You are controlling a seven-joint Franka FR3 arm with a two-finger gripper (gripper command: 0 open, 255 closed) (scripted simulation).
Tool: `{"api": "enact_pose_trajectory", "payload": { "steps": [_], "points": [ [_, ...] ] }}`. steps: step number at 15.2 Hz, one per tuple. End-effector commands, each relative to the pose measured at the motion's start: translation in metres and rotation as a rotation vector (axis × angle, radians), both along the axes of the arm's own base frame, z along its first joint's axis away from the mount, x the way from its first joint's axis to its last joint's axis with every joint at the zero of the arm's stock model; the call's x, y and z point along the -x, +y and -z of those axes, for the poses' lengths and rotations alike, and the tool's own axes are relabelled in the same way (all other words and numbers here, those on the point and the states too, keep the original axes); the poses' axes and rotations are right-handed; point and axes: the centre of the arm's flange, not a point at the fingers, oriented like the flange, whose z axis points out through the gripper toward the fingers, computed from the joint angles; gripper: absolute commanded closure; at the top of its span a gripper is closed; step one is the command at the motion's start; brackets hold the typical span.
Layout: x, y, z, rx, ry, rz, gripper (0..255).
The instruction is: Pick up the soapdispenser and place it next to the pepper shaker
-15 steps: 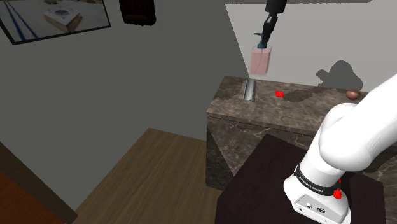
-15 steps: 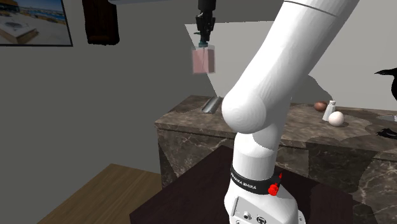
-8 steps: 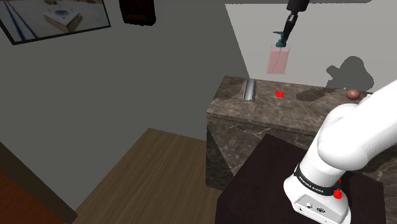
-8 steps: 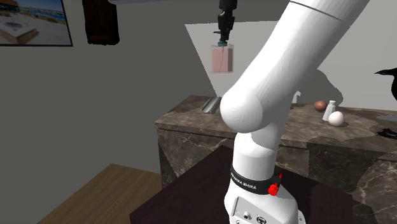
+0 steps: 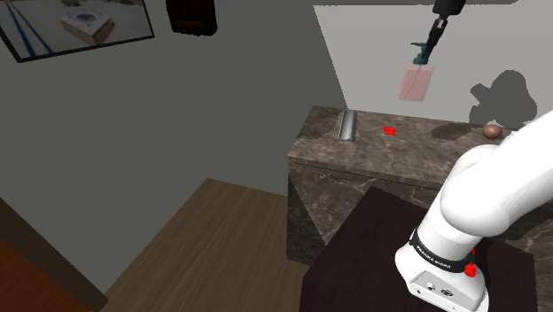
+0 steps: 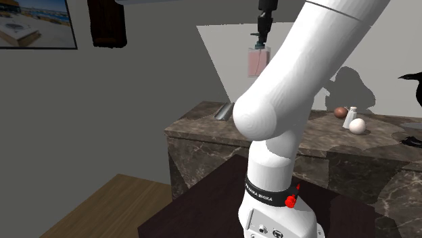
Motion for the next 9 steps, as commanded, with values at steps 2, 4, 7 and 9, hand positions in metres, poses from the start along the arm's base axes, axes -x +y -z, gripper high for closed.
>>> {"api": "enact_pose_trajectory", "payload": {
  "steps": [2,4,7,9],
  "points": [
    [0.028,-0.027,0.003,0.0,0.0,-0.002,255],
    [0.046,-0.045,0.003,0.0,0.0,-0.002,255],
    [0.074,-0.073,0.003,0.0,0.0,-0.002,255],
    [0.093,-0.092,0.002,0.0,0.0,-0.002,255]
  ]
}}
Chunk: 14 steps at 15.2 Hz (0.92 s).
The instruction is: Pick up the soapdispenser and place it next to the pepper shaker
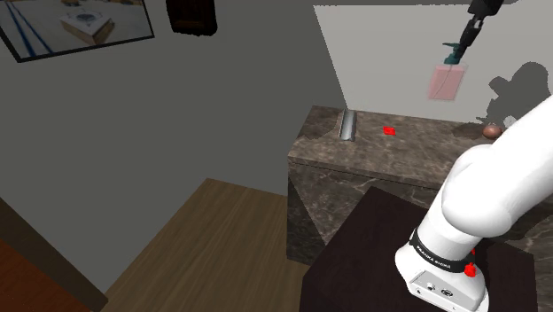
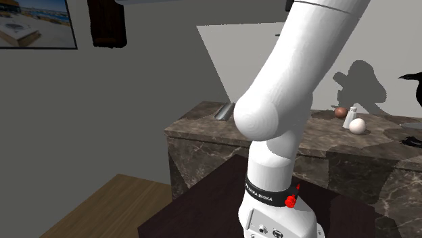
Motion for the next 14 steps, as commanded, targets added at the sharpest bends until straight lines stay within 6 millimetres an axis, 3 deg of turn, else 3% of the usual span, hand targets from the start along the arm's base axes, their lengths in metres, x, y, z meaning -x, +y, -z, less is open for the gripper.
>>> {"api": "enact_pose_trajectory", "payload": {
  "steps": [1,14],
  "points": [
    [0.02,-0.018,-0.001,0.001,0.0,-0.003,255],
    [0.141,-0.14,-0.001,0.001,0.0,-0.003,255]
  ]
}}
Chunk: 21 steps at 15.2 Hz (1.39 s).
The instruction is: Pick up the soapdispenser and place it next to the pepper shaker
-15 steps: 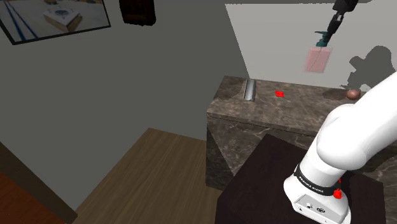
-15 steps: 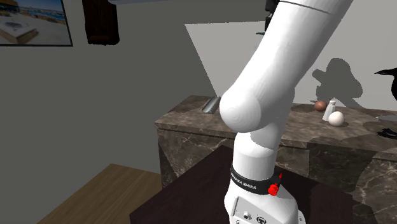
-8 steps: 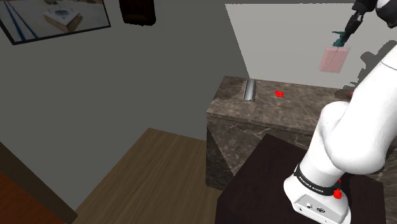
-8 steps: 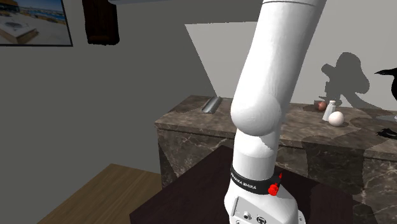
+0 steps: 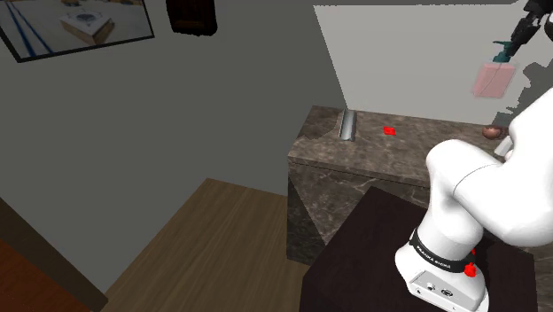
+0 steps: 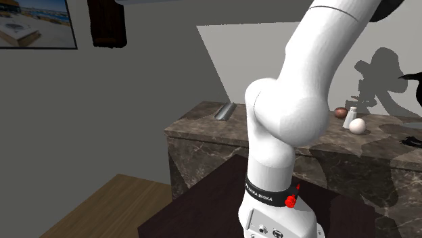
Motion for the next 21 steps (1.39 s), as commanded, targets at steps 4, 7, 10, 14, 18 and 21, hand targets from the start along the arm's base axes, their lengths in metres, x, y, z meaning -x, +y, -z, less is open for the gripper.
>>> {"api": "enact_pose_trajectory", "payload": {
  "steps": [4,7,10,14,18,21],
  "points": [
    [0.037,-0.037,0.006,-0.003,0.004,0.002,255],
    [0.037,-0.037,0.022,-0.003,0.004,0.002,255],
    [0.037,-0.037,0.037,-0.003,0.004,0.002,255],
    [0.037,-0.037,0.059,-0.003,0.004,0.002,255],
    [0.037,-0.037,0.08,-0.003,0.004,0.002,255],
    [0.037,-0.037,0.096,-0.003,0.004,0.002,255]
  ]
}}
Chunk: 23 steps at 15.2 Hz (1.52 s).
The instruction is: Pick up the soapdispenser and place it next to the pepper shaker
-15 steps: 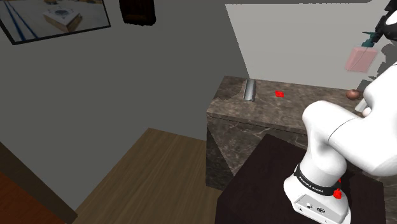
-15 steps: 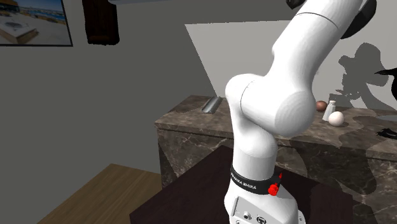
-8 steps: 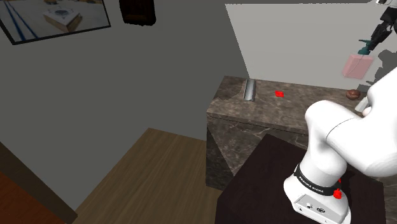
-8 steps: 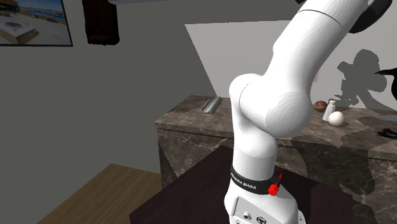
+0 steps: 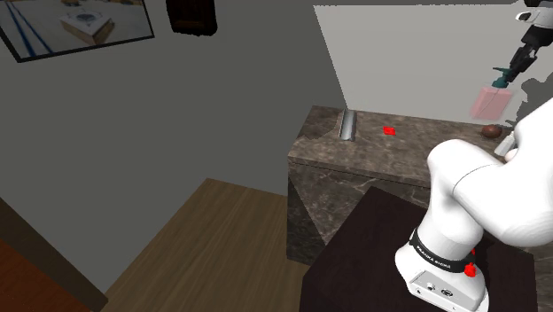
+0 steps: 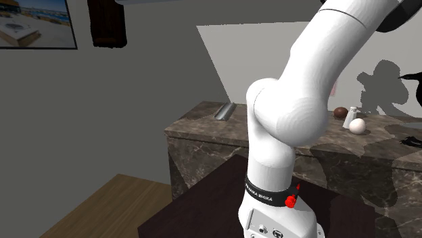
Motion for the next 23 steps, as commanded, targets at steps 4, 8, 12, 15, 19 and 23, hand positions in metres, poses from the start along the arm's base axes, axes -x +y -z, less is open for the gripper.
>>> {"api": "enact_pose_trajectory", "payload": {
  "steps": [4,8,12,15,19,23],
  "points": [
    [0.0,0.001,0.026,0.001,0.0,0.0,255],
    [0.0,0.001,0.047,0.001,0.0,0.0,255],
    [0.0,0.001,0.068,0.001,0.0,0.0,255],
    [0.0,0.001,0.084,0.001,0.0,0.0,255],
    [0.0,0.001,0.105,0.001,0.0,0.0,255],
    [0.0,0.001,0.126,0.001,0.0,0.0,255]
  ]
}}
